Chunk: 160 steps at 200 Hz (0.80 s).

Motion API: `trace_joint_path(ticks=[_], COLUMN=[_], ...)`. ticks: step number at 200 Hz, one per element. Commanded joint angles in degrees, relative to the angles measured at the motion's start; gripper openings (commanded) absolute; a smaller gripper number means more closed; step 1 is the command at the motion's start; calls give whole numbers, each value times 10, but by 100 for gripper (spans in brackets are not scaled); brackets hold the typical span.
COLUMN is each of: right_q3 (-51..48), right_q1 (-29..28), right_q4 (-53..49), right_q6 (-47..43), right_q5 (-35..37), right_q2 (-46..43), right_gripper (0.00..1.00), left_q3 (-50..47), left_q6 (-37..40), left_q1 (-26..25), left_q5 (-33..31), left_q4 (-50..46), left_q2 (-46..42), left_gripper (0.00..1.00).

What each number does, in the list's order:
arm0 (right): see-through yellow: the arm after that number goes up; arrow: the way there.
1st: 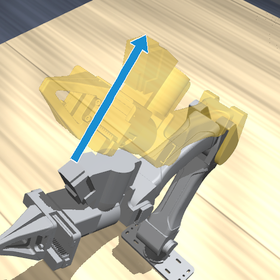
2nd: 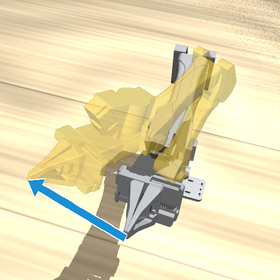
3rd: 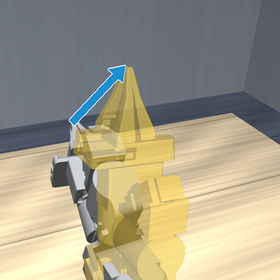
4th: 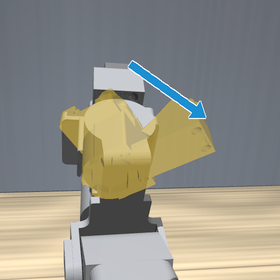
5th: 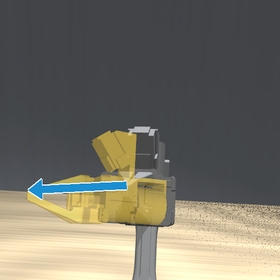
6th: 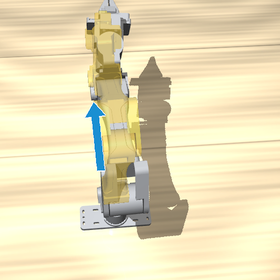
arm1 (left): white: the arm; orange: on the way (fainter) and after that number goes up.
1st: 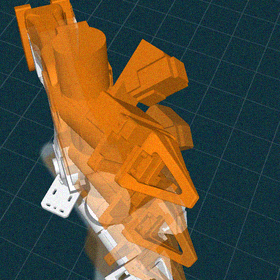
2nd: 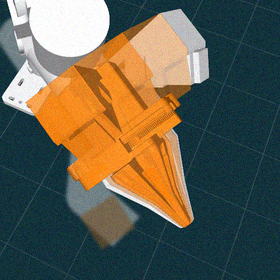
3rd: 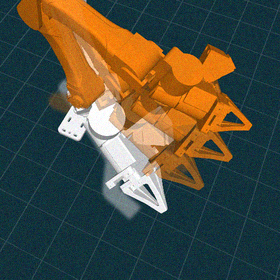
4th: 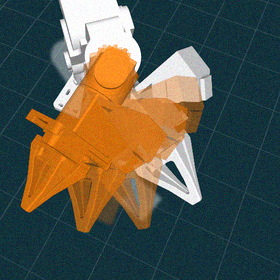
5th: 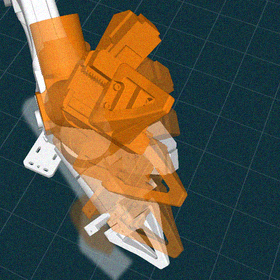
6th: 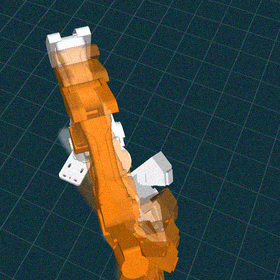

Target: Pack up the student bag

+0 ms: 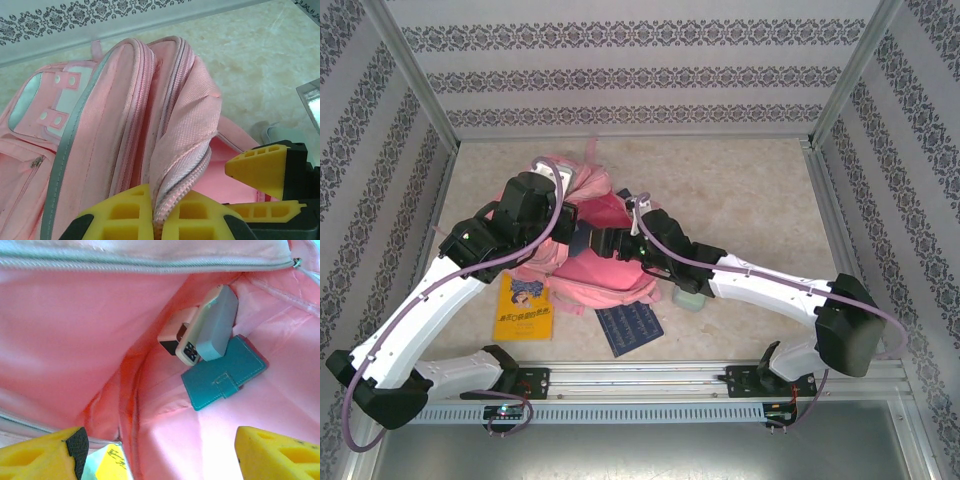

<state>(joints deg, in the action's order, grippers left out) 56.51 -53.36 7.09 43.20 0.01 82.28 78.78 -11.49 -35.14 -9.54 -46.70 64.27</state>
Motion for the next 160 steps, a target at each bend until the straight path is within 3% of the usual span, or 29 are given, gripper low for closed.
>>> trace_joint_path(ticks=[1,34,78,117,145,160], right_q3=[-59,-69,-85,-82,-77,-88], right_q1=[49,56,59,76,106,113], right_q4=[-64,-79,-79,-114,-174,-179], right_q6=[-79,-80,-75,-108,-131,-133], right_q5=[18,9,14,27,25,38], right_q2=[-113,-121,-115,-148,-170,-188], right_gripper=[90,88,87,86,77,78], left_q3=[120,202,277,232,173,134], left_q6=[29,39,53,49,5,-20], left_q1=[139,176,178,179,178,179], left_q5=[92,152,218,236,305,338], left_q4=[98,98,60,61,76,91], left_q2=[67,115,158,132,111,97], left_gripper=[0,0,0,0,0,0])
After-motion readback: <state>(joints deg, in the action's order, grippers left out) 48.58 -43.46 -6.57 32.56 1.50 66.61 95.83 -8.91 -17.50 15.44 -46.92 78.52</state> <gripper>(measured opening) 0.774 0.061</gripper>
